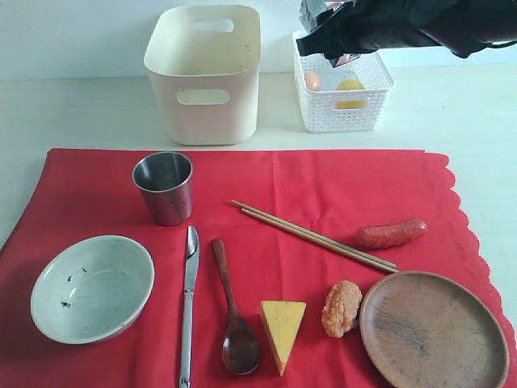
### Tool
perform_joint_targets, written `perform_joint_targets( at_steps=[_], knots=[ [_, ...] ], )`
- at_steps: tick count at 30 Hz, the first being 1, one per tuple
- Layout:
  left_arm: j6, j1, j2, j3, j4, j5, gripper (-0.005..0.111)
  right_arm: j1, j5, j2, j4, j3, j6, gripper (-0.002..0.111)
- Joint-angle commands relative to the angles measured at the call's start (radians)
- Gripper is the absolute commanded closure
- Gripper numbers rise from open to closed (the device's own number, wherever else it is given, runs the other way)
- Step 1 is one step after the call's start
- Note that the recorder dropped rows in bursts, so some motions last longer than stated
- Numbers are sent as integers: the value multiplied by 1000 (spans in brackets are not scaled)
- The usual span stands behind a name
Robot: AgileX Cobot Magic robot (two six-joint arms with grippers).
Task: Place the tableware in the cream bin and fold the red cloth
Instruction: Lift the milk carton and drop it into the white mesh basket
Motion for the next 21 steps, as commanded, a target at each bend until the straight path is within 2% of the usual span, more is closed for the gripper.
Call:
perform_joint_targets(
  at_steps=[1, 12, 21],
  knots=[
    [0, -6, -6, 0, 0, 3, 104, -23, -18, 56, -2, -72, -7, 108],
    [0, -6, -6, 0, 0, 3, 104, -56, -21, 218, 50, -221, 4, 108],
    [0, -6, -6, 0, 0, 3, 104, -63, -113, 304, 48, -233, 4, 108]
  ],
)
